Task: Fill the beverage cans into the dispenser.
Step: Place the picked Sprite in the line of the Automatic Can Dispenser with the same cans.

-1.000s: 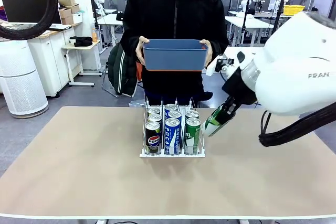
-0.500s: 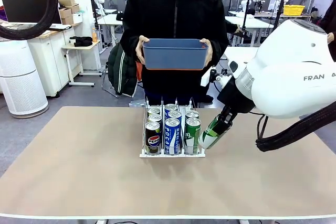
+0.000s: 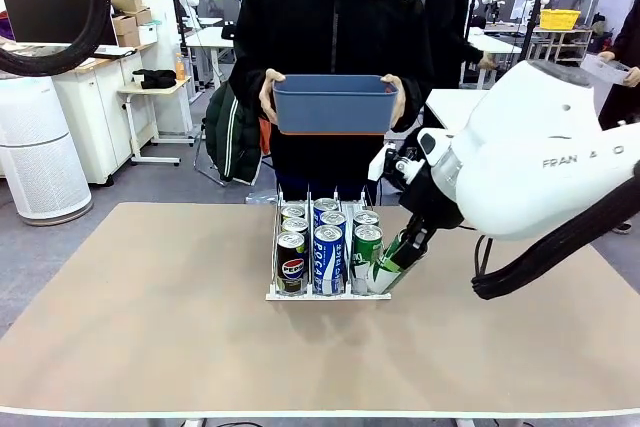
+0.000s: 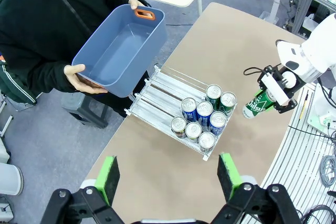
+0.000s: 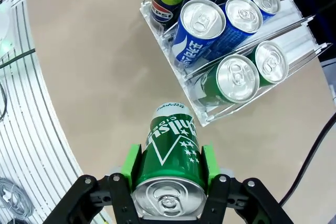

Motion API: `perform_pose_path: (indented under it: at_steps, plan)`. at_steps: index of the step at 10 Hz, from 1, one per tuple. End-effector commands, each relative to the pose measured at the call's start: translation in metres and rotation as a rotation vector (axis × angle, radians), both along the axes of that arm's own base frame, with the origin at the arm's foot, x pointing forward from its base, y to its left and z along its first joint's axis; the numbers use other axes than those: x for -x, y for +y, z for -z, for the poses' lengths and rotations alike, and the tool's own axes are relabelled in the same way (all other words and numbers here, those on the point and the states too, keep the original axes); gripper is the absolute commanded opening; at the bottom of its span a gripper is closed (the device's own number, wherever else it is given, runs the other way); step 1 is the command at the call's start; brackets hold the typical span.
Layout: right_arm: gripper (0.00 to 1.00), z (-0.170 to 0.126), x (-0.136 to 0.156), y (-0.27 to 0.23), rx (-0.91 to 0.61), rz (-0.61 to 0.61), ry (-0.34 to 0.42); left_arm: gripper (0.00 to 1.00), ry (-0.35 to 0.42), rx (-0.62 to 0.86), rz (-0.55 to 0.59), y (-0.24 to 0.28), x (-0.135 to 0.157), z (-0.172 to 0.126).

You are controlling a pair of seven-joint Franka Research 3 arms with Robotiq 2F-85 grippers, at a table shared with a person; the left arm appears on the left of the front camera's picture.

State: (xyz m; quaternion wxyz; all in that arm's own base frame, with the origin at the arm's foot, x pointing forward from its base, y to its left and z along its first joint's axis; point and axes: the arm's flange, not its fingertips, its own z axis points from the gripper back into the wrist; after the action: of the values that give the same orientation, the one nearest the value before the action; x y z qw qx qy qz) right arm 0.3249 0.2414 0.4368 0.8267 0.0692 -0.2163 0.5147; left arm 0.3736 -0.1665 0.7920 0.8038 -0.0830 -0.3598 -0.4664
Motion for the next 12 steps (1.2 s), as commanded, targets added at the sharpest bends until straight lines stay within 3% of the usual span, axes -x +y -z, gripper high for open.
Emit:
perform_pose_path:
  at_steps: [1,8,12]
  plan:
    - [0.58,0.036,0.021,-0.014,-0.038,-0.018,-0.055,1.0,0.004,0.012,0.002,0.001,0.0,0.0]
    - [0.58,0.044,-0.016,-0.001,-0.013,0.021,-0.218,1.0,0.004,0.012,0.002,0.001,0.0,0.0]
    - [0.58,0.044,-0.031,0.008,0.0,0.031,-0.236,1.0,0.004,0.012,0.002,0.001,0.0,0.0]
